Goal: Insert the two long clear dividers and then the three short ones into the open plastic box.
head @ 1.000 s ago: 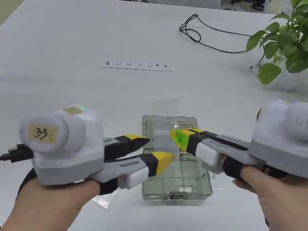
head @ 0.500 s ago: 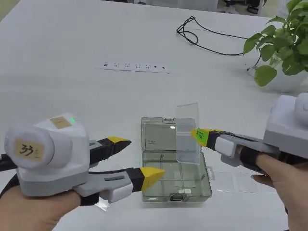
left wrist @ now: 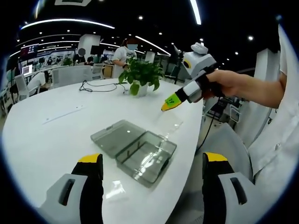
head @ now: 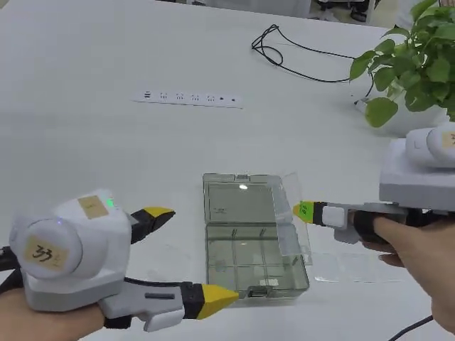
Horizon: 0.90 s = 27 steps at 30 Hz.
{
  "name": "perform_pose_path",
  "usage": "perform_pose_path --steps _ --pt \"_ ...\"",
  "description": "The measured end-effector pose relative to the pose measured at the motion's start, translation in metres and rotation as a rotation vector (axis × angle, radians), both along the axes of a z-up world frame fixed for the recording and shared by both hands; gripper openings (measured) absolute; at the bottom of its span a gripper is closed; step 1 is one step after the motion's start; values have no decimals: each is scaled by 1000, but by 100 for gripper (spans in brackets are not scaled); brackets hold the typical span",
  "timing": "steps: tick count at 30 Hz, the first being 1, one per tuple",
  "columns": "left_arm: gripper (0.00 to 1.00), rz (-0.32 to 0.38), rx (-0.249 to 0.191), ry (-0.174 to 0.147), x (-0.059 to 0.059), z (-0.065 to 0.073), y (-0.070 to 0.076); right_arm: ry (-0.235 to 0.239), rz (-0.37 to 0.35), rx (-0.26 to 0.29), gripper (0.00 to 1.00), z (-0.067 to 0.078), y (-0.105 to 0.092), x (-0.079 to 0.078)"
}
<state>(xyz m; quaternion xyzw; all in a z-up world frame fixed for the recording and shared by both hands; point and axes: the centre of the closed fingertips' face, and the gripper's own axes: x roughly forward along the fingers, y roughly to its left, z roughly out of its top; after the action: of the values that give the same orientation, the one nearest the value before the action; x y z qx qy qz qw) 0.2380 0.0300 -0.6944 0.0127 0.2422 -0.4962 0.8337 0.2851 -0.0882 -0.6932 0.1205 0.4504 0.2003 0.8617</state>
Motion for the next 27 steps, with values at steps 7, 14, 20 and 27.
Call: perform_pose_path --steps 7,14,20,27 --pt "89 -16 2 5 0 -5 6 113 -47 -17 6 -25 -3 -5" --pt "89 -26 -8 12 0 -9 8 185 -62 -40 6 -43 -5 -10" --pt "89 -30 -14 23 -1 -12 10 225 -88 -32 6 -55 -5 -12" --pt "88 -34 -20 32 -2 -15 9 249 -103 -44 6 -66 -8 -12"
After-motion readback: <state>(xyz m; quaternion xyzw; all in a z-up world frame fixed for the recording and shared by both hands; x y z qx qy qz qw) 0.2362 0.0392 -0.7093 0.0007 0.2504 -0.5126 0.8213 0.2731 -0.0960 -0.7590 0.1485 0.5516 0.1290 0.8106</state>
